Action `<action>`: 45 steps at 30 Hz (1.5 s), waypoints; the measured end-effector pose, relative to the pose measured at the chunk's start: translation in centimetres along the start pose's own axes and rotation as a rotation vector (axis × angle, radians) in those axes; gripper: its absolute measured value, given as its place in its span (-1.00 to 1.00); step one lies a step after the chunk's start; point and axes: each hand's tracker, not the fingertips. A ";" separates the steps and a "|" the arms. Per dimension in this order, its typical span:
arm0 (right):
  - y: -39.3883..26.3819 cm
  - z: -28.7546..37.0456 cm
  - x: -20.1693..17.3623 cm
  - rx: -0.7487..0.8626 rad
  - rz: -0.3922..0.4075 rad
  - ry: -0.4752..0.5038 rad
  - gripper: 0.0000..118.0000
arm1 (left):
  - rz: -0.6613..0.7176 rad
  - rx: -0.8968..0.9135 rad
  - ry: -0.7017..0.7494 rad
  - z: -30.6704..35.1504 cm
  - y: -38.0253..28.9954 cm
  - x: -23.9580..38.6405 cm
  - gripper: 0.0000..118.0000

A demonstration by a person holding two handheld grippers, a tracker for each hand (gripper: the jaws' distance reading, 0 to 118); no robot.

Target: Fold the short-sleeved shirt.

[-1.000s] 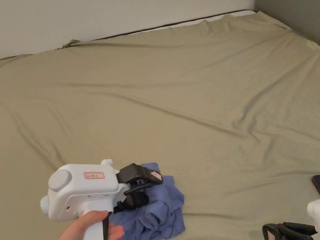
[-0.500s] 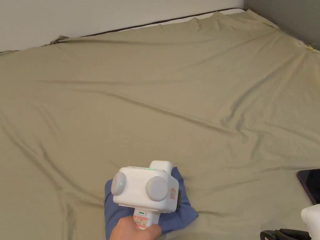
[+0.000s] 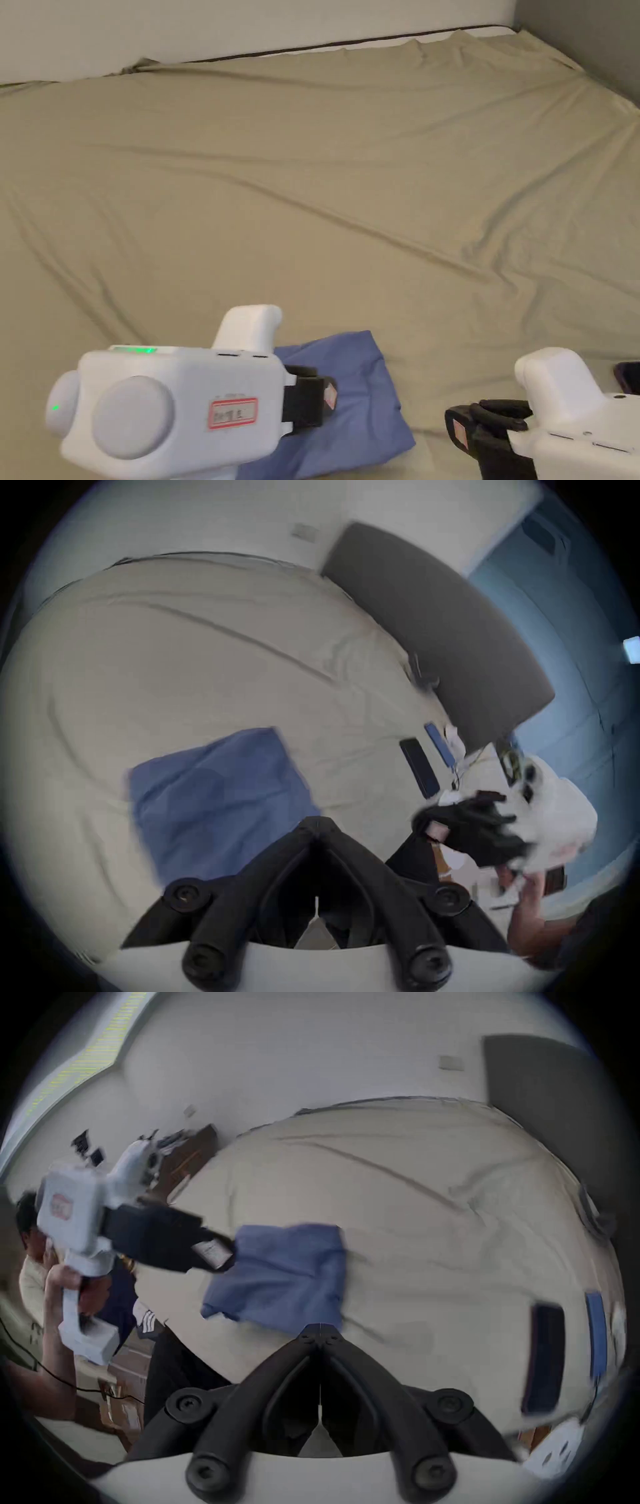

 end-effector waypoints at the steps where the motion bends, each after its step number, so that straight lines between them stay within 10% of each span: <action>1: 1.2 -1.3 -0.9 0.006 0.023 0.025 -0.96 | 0.031 0.028 0.032 1.9 -0.7 -1.4 -1.00; 11: 3.4 -21.3 -3.8 -0.257 0.084 -0.059 -0.96 | 0.379 0.092 -0.024 5.2 -4.9 -13.9 -1.00; 13: 4.7 -19.7 -3.7 -0.243 0.074 -0.035 -0.96 | 0.468 0.073 -0.166 2.4 -4.8 -16.7 -0.37; 14: 4.9 -19.3 -3.5 -0.251 0.078 -0.025 -0.96 | 0.508 0.053 -0.206 1.1 -4.8 -17.8 0.48; 15: 4.9 -19.1 -3.2 -0.265 0.084 -0.015 -0.96 | 0.533 0.012 -0.215 -0.5 -4.7 -18.6 0.60; 27: 4.4 -19.5 -1.5 -0.267 0.033 0.035 -0.96 | 0.529 0.016 -0.502 -12.5 -3.7 -19.1 0.68; 28: 4.6 -19.4 -1.4 -0.266 0.030 0.039 -0.96 | 0.585 0.041 -0.545 -12.3 -4.3 -19.6 0.64; 30: 4.7 -19.3 -1.4 -0.269 0.033 0.031 -0.96 | 0.560 0.008 -0.490 -11.8 -4.5 -20.7 -0.34; 38: 5.5 -15.4 -3.5 -0.184 0.029 0.066 -0.96 | 0.574 -0.030 -0.598 -8.7 -3.2 -23.7 -0.34; 45: 6.3 -11.9 -7.1 -0.124 0.050 0.073 -0.96 | 0.358 -0.090 -0.078 9.1 -0.7 -33.9 -0.34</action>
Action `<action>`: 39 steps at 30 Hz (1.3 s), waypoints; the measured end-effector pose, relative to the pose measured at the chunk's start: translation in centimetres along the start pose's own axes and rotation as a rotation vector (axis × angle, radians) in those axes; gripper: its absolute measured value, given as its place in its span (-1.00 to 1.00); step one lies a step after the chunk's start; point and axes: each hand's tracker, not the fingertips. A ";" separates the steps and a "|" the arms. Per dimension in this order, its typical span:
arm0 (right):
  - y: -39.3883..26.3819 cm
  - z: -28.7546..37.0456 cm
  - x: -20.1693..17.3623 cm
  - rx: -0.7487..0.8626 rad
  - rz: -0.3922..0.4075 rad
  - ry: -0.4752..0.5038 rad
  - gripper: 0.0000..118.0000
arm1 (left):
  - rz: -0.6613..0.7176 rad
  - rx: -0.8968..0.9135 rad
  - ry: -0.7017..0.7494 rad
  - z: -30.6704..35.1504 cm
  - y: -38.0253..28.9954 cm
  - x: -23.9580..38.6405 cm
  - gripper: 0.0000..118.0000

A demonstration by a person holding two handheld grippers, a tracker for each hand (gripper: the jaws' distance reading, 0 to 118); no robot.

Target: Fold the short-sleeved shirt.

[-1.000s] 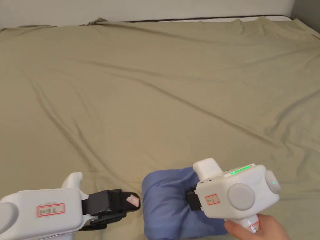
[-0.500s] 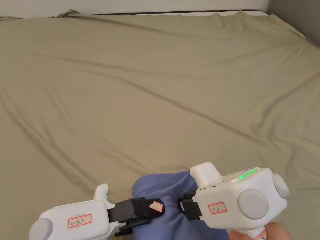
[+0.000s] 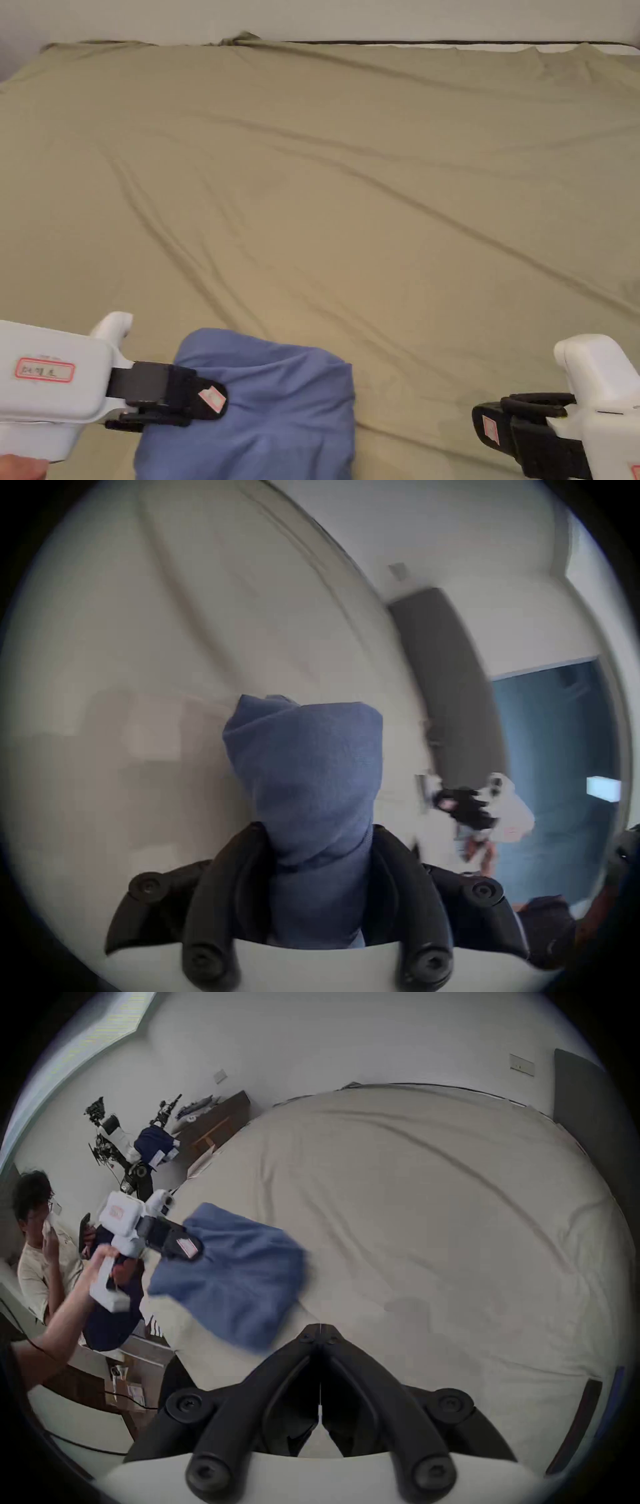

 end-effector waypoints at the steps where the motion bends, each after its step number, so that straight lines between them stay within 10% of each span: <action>1: 0.0 -0.1 -0.5 0.001 -0.001 0.007 -0.96 | -0.033 -0.006 0.110 2.4 0.6 -1.4 -0.34; 10: 0.0 -0.9 -3.6 0.004 -0.039 0.139 -0.96 | 0.212 -0.050 0.726 11.5 3.5 -11.5 -0.30; 11: 0.1 -0.7 -3.7 0.005 -0.035 0.144 -0.96 | 0.249 -0.038 0.774 11.5 3.3 -11.9 0.20; 12: 0.1 -0.5 -3.8 0.006 -0.030 0.138 -0.96 | 0.234 -0.042 0.851 11.7 2.6 -11.5 0.54; 18: 0.6 3.7 -2.3 0.078 0.010 0.078 -0.96 | -0.072 0.166 0.785 15.6 -1.8 -3.7 0.56; 20: 0.8 6.2 -1.7 0.136 0.046 0.008 -0.96 | -0.164 0.228 0.849 16.7 -3.7 1.9 0.36; 23: 1.0 11.5 -0.7 0.290 0.071 -0.104 -0.96 | -0.419 0.564 0.958 16.3 -7.9 12.3 -0.89; 32: 1.1 26.4 -0.5 0.790 0.218 -0.577 -0.96 | -0.583 1.115 0.866 7.3 -11.9 35.5 -0.88; 39: 1.7 28.5 3.2 0.866 0.173 -0.635 -0.96 | -0.560 1.112 0.745 6.6 -10.3 39.1 -0.88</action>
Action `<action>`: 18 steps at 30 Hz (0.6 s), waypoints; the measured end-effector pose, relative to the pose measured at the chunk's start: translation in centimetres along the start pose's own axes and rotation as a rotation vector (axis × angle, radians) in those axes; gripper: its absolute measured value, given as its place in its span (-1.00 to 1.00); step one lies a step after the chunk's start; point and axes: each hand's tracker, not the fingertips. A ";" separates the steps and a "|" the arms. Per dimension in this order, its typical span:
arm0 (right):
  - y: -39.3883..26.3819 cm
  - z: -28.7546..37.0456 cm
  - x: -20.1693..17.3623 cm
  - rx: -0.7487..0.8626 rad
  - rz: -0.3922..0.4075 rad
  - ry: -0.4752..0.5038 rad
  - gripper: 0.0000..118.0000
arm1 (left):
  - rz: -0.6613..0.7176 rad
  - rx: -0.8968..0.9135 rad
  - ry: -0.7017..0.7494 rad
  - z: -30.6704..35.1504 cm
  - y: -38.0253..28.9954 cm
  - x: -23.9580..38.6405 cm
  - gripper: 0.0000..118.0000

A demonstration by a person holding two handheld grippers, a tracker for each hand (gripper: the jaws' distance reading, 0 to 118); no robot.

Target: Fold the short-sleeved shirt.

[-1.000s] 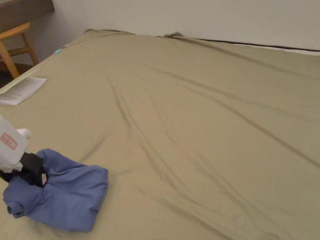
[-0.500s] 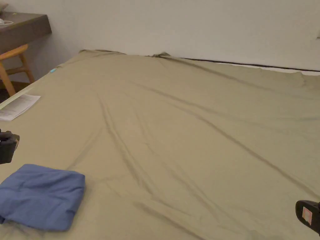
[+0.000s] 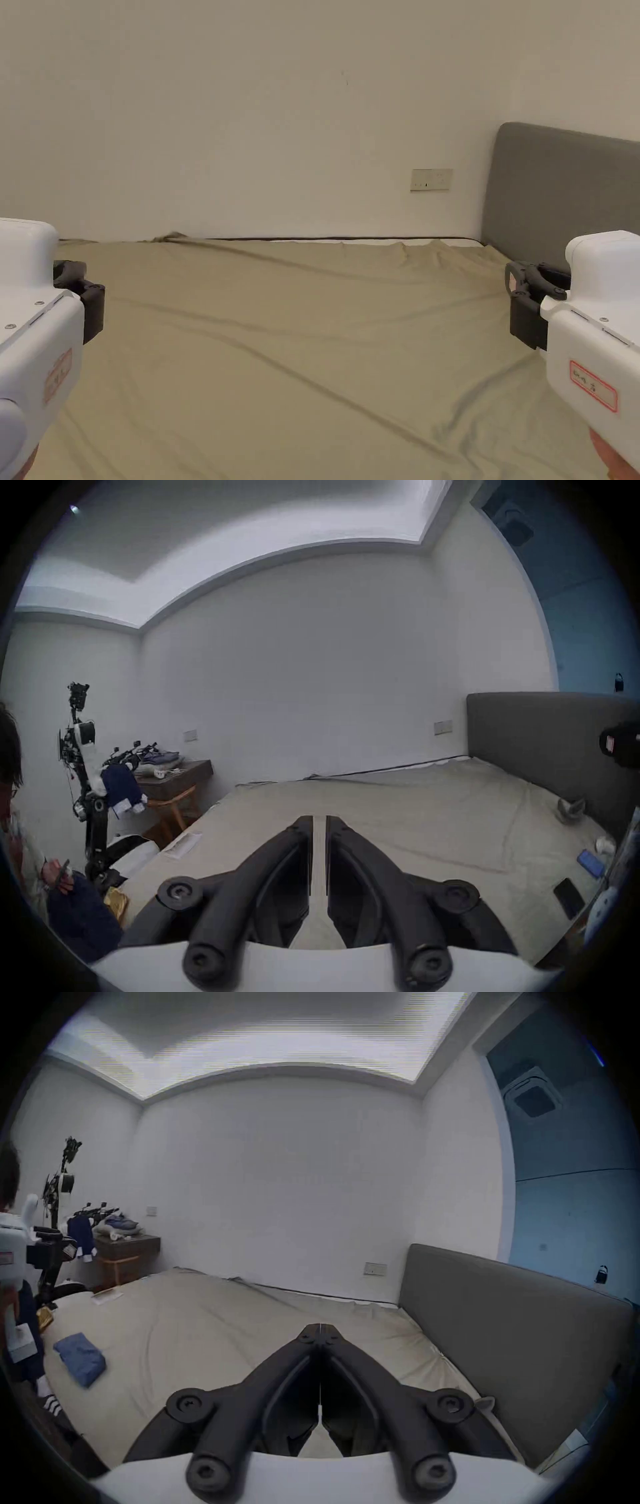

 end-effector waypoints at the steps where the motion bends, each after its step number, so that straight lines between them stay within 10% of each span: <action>1: 0.0 0.0 0.2 0.005 0.003 -0.018 -0.96 | 0.014 0.005 -0.005 0.1 0.3 -0.1 -0.88; 4: -0.1 0.0 0.7 0.019 -0.016 -0.022 -0.96 | 0.037 0.055 0.026 0.7 1.1 -0.3 -0.88; 6: -0.1 0.2 0.9 0.044 -0.040 -0.029 -0.93 | 0.056 0.093 0.040 1.2 1.4 -1.0 -0.29; 7: 0.0 0.4 0.9 0.055 -0.064 -0.030 -0.46 | 0.064 0.086 0.038 1.5 1.6 -1.0 0.48; 8: -0.1 0.4 1.0 0.067 -0.074 -0.031 0.75 | 0.083 0.060 0.047 1.8 1.5 -1.1 1.00; 9: -0.2 0.1 1.1 0.064 -0.077 -0.027 1.00 | 0.107 0.067 0.101 2.5 1.0 -1.4 1.00; 18: -0.3 -0.3 -0.1 0.048 -0.059 -0.045 1.00 | 0.090 0.049 0.050 2.6 1.1 -1.3 1.00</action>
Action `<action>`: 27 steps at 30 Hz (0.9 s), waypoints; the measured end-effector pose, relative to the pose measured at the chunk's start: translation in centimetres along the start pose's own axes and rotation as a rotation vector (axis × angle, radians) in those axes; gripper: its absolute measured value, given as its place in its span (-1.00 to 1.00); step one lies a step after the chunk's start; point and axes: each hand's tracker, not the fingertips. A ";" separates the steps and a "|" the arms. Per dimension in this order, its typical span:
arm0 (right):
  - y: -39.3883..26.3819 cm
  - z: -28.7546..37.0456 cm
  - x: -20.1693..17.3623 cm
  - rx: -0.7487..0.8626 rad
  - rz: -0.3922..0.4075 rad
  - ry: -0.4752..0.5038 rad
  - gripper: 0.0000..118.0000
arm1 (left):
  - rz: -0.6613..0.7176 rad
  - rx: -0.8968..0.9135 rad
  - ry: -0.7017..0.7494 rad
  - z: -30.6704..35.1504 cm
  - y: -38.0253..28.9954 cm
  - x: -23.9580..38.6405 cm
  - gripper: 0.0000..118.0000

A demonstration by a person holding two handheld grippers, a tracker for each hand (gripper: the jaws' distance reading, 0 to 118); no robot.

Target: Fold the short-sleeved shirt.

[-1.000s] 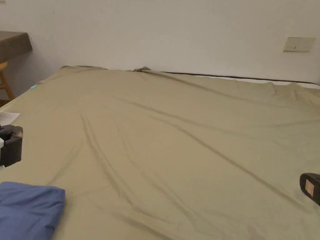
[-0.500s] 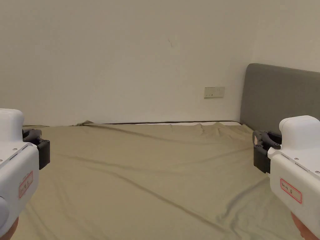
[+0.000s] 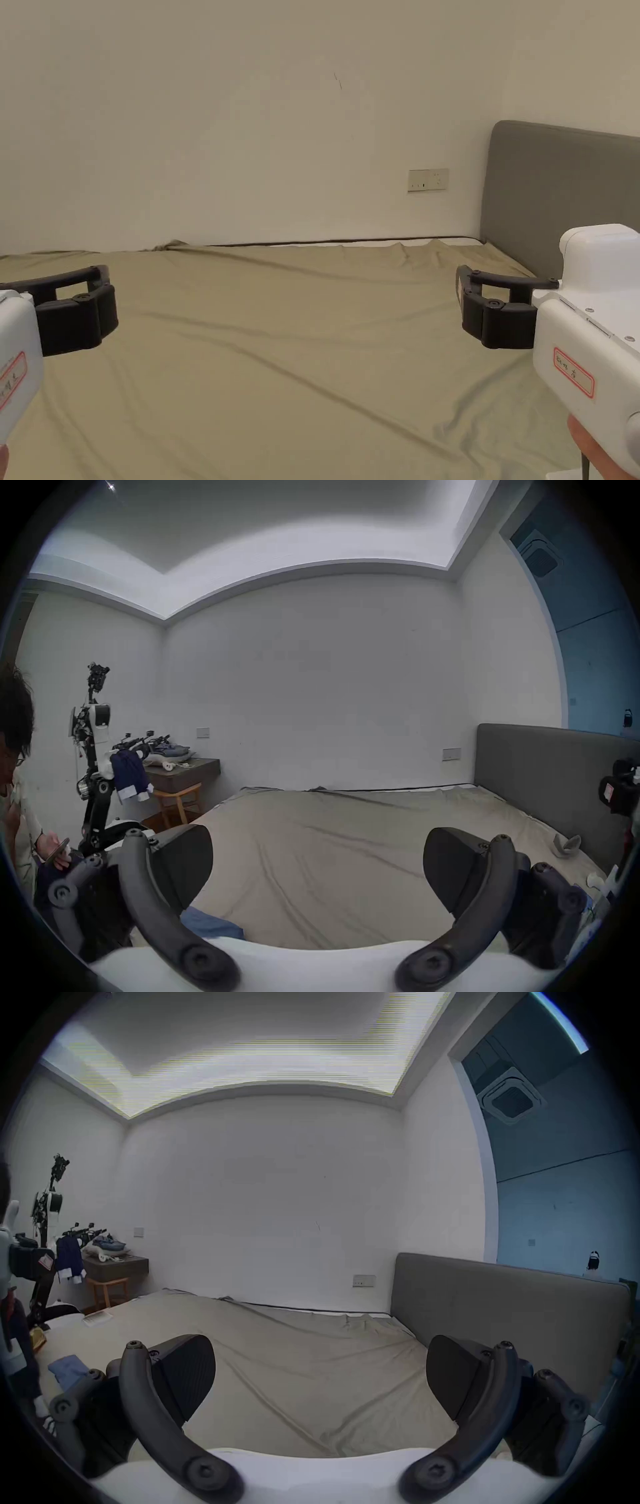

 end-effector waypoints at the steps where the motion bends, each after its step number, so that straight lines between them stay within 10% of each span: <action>1: 0.0 0.0 0.3 0.005 -0.027 0.012 1.00 | 0.009 0.012 -0.014 0.0 -0.1 0.2 1.00; 5: 0.6 0.1 0.5 -0.037 -0.157 -0.004 1.00 | 0.107 0.037 -0.107 0.2 0.4 0.4 1.00; 12: 0.9 0.9 -1.7 0.134 0.073 -0.174 1.00 | 0.032 0.021 -0.043 -0.1 0.3 1.3 1.00; 27: 3.5 -1.1 -0.5 -0.053 -0.106 0.099 1.00 | 0.112 0.009 0.087 -1.8 0.7 0.1 1.00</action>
